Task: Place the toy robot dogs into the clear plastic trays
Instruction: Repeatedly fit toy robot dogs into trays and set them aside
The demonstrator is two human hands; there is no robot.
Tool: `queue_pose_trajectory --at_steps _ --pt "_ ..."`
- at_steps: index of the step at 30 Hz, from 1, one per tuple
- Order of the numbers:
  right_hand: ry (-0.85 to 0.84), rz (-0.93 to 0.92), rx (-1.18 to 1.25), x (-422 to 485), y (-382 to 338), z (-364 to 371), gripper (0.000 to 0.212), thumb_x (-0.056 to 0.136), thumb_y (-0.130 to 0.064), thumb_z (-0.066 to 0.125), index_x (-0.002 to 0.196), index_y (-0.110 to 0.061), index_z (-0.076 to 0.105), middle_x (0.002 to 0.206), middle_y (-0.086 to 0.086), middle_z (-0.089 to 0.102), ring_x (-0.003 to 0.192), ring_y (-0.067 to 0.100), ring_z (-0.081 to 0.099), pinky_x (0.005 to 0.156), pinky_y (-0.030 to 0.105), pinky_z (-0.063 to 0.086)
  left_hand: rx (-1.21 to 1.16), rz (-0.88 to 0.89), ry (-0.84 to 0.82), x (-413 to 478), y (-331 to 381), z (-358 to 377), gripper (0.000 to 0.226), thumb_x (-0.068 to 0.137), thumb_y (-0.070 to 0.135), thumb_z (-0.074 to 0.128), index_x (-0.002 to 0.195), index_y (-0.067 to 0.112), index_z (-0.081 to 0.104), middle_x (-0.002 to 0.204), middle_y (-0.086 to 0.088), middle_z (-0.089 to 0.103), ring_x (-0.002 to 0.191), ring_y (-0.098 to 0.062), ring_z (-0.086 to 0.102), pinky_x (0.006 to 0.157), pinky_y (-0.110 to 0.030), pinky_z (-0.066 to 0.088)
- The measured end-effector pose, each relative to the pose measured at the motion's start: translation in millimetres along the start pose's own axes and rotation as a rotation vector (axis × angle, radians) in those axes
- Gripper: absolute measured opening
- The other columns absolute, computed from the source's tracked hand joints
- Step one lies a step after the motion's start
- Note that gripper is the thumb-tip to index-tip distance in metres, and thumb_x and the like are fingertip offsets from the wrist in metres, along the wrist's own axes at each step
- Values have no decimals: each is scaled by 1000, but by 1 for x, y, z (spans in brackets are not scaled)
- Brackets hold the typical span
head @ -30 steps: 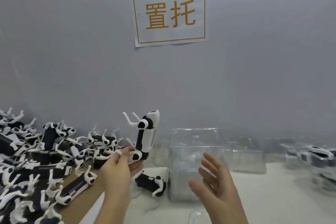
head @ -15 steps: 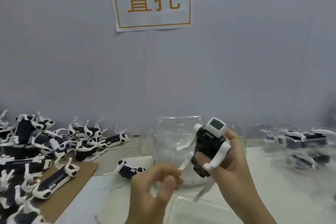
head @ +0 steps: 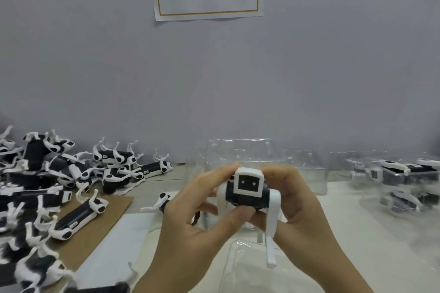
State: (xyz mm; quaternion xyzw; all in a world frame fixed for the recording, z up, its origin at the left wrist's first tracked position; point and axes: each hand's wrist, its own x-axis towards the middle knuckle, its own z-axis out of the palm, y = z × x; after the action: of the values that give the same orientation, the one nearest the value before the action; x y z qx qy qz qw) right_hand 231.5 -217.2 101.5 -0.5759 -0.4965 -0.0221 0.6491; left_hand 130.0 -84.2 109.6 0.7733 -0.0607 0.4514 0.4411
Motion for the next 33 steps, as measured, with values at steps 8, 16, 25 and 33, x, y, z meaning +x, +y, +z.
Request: queue_pose_trajectory --at_steps 8,16,25,33 --pt "40 -64 -56 0 6 -2 48 74 -21 79 109 -48 62 112 -13 69 106 15 65 88 24 53 3 -18 24 -2 1 0 48 73 50 72 120 52 60 110 18 68 97 -10 67 68 -17 54" --pt "159 -511 -983 2 0 -3 37 88 -25 65 125 -27 64 122 -12 67 107 14 63 90 42 40 -366 -283 150 3 -7 0 40 61 37 90 97 29 77 94 -3 76 86 -19 73 69 -25 58" --pt "274 -307 -849 -3 -23 -8 39 79 -42 76 114 -24 68 121 3 63 99 22 65 79 33 54 -793 -313 107 10 -21 -14 38 56 39 91 88 21 80 102 -5 75 89 -18 73 64 -26 58" --pt "5 -285 -1008 -9 -16 -27 39 86 -25 68 124 -20 64 111 -6 68 92 21 66 77 34 49 -687 -321 41 -3 -34 5 31 76 28 80 106 31 74 114 1 72 106 -17 68 79 -29 57"
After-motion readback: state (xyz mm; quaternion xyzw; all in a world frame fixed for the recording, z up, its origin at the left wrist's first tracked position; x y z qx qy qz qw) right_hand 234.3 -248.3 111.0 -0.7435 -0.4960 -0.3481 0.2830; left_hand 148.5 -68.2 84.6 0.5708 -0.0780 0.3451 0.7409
